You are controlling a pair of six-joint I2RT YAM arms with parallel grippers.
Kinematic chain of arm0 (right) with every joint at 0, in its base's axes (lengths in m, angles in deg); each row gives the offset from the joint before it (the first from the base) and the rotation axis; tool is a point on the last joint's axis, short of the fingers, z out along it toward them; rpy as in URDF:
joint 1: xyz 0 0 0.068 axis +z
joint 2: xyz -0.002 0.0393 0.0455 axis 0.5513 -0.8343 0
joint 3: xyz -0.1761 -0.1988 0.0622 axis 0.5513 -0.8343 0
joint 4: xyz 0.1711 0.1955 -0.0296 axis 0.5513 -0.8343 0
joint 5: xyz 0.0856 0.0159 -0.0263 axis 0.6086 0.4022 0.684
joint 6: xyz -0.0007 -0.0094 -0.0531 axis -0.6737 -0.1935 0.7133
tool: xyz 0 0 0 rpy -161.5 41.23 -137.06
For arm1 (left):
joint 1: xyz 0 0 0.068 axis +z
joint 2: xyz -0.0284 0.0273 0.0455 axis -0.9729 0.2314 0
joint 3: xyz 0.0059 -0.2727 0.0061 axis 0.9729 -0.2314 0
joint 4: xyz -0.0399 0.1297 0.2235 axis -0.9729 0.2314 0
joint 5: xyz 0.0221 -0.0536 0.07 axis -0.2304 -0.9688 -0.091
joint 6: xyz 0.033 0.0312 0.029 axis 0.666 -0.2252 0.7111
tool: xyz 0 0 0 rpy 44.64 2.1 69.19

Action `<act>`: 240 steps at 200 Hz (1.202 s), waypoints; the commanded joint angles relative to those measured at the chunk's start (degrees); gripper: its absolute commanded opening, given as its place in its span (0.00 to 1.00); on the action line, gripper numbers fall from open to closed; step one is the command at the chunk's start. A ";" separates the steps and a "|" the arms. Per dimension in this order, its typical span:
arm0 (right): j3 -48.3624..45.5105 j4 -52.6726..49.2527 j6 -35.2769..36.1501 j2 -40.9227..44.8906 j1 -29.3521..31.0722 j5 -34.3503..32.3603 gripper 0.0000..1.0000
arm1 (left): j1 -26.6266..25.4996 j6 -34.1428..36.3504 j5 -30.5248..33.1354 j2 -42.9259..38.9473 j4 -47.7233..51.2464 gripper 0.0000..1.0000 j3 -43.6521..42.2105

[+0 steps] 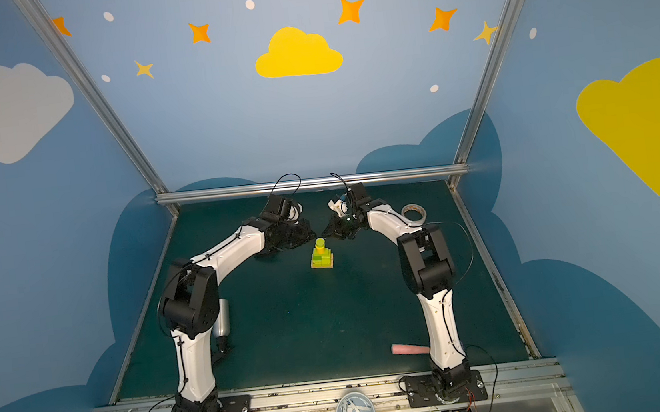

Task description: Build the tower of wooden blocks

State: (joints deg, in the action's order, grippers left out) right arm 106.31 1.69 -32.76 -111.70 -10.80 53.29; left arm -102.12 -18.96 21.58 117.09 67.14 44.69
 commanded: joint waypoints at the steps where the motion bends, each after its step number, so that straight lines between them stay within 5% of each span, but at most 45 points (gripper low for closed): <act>1: -1.06 -0.46 0.61 4.00 -0.10 -1.31 0.00 | 0.27 0.69 2.21 0.73 2.20 0.10 2.40; 240: -2.58 -1.12 -0.21 3.97 0.51 -2.87 0.00 | 0.62 1.01 3.87 -0.73 6.27 0.10 1.05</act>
State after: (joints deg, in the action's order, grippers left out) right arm 103.08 1.65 -33.02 -107.09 -10.69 50.66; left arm -101.75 -18.76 25.62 117.09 72.43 46.24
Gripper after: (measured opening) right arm 0.049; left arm 0.099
